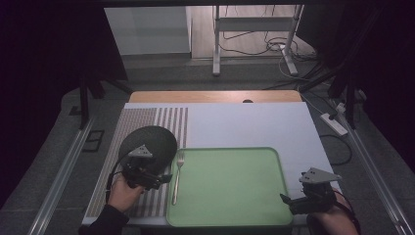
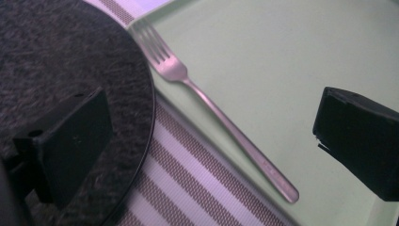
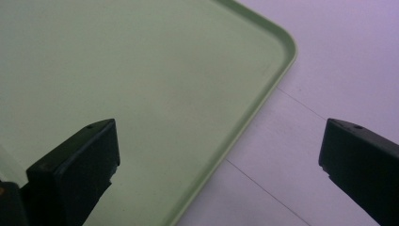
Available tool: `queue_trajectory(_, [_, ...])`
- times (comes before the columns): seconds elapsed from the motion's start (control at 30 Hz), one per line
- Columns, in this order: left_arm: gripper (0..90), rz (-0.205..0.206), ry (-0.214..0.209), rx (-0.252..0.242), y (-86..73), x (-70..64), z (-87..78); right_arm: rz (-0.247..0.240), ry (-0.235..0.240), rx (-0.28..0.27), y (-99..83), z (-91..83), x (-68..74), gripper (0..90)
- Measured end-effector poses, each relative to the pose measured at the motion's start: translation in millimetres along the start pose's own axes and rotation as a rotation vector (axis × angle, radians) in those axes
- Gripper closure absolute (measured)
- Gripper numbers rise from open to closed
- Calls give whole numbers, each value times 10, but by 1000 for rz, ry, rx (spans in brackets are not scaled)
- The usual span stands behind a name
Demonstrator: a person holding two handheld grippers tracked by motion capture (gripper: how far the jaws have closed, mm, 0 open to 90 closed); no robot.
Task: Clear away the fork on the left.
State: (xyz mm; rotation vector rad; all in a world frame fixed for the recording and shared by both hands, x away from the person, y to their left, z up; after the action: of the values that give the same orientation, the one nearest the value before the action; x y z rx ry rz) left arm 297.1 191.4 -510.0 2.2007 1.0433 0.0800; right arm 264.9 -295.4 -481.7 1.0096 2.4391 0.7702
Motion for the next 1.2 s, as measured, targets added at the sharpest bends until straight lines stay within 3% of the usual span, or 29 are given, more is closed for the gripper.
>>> queue_trajectory(0.83, [0, -40, 54, 11, -323, -3, -200, 15, 2, -9, -1, -6, -13, 0])
queue_trajectory(1.2, [0, -81, 65, 7, -504, 12, -305, 33, 4, -14, -4, -16, -29, 0])
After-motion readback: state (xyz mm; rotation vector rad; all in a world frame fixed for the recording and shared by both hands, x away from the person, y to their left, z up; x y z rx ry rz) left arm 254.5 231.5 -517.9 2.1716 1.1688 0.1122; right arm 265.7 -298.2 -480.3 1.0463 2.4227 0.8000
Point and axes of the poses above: each handheld gripper's, and its own axes: z roughly forward along the jaws, y roughly out of its top, x roughly to its left, the point moved 3 cm from there along z, roughly forward along the jaws, and after that the axes turned 5 degrees about x, right-handed, at the moved point
